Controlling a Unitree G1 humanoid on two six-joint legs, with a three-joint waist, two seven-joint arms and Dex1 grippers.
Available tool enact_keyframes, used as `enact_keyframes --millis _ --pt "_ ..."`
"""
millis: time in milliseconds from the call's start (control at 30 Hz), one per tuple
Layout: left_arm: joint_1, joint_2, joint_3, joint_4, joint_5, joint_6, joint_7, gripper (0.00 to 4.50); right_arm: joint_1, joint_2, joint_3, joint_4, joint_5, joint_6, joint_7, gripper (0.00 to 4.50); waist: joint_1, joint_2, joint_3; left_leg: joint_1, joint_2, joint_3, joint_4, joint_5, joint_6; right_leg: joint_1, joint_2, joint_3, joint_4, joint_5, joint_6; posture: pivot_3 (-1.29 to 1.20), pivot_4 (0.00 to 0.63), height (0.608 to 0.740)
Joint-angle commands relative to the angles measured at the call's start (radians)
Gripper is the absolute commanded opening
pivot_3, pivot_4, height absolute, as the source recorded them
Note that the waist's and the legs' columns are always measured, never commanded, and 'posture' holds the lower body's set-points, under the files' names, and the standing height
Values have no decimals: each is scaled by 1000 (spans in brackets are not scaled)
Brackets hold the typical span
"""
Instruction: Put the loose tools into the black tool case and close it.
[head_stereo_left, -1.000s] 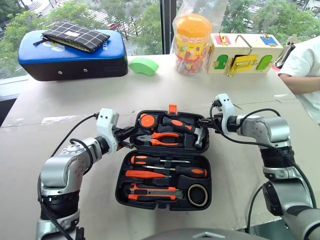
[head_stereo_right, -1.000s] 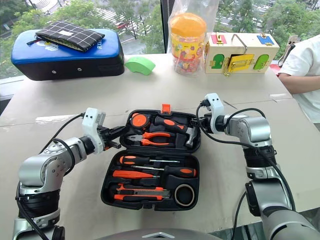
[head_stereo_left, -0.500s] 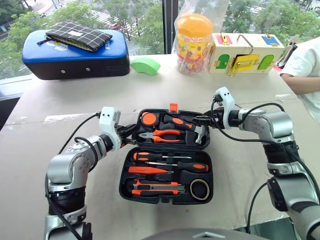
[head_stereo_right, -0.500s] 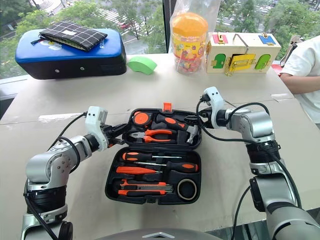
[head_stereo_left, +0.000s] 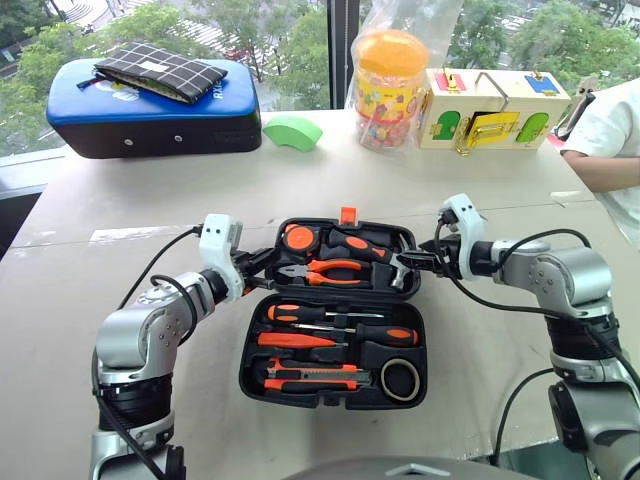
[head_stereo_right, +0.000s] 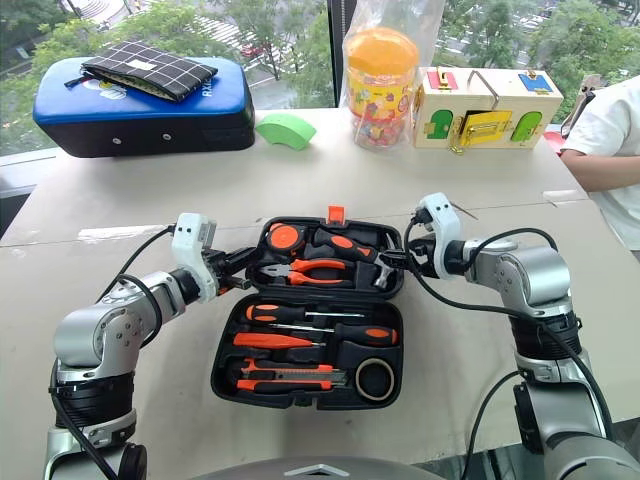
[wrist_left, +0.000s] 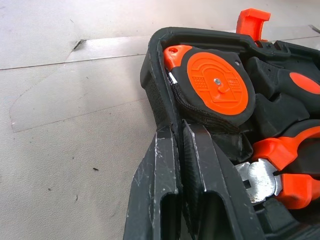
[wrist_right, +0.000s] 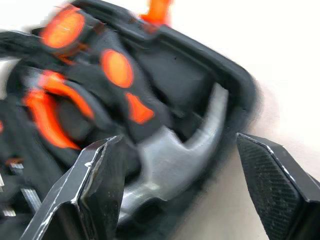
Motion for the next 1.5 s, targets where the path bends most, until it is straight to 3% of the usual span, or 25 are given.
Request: enact_keyframes --millis 33,300,400,567,600,800,1033,1167,1267,1367,1500 --pt "3 11 2 -3 -4 -10 -1 0 -8 -12 -36 -33 13 -1 -17 3493 0 2 1 0 0 0 0 0 0 0 -1 0 0 0 0 0 150 740" --pt "4 12 -1 1 -1 -17 -6 0 29 -18 -65 -73 37 21 -35 3493 2 1 0 0 0 0 -2 0 0 0 -1 0 -2 0 0 0 150 740" --pt "3 13 -3 5 0 -19 -7 0 38 -13 -58 -63 38 22 -40 2742 1 1 1 0 0 0 -3 0 0 0 -1 0 -2 0 0 0 150 740" --pt "4 15 -5 8 2 -24 -11 0 49 -9 -35 -22 25 -6 -35 324 1 1 0 0 0 0 -3 0 0 0 -1 0 -2 0 0 0 150 740" --pt "4 15 -6 9 2 -25 -12 0 48 -10 -33 -18 24 -10 -35 61 1 1 0 0 0 0 -3 0 0 0 -1 0 -2 0 0 0 150 740" --pt "-7 16 -20 10 15 -66 -26 0 -15 9 -40 56 1 -118 -37 61 -3 1 0 0 0 0 -3 -1 -2 0 -1 1 -2 0 0 0 150 740" --pt "-173 49 -110 172 159 -377 -103 0 -271 -10 9 357 -142 -525 21 61 5 2 6 -3 -1 -1 -3 2 -6 -3 0 -2 -1 2 -3 0 150 740" --pt "-248 70 -188 280 286 -675 -180 0 -360 -16 38 477 -225 -729 58 61 4 0 5 -5 -4 1 -8 7 -6 -5 5 -3 -4 4 1 0 150 740" --pt "-264 93 -226 341 371 -869 -208 0 -312 -36 50 441 -255 -791 83 61 1 -2 4 -10 -3 1 -8 7 -6 -10 6 -3 -1 4 2 0 150 740" --pt "-188 145 -259 339 443 -1045 -261 0 -135 -63 28 259 -234 -781 96 61 4 -2 3 -13 -3 -1 -8 7 -5 -12 7 -8 -1 5 2 0 150 740" --pt "-73 203 -252 276 409 -1077 -351 0 53 -110 4 72 -206 -748 121 61 3 -3 1 -10 -3 -3 -8 5 -4 -9 5 -12 -2 4 2 0 150 740"
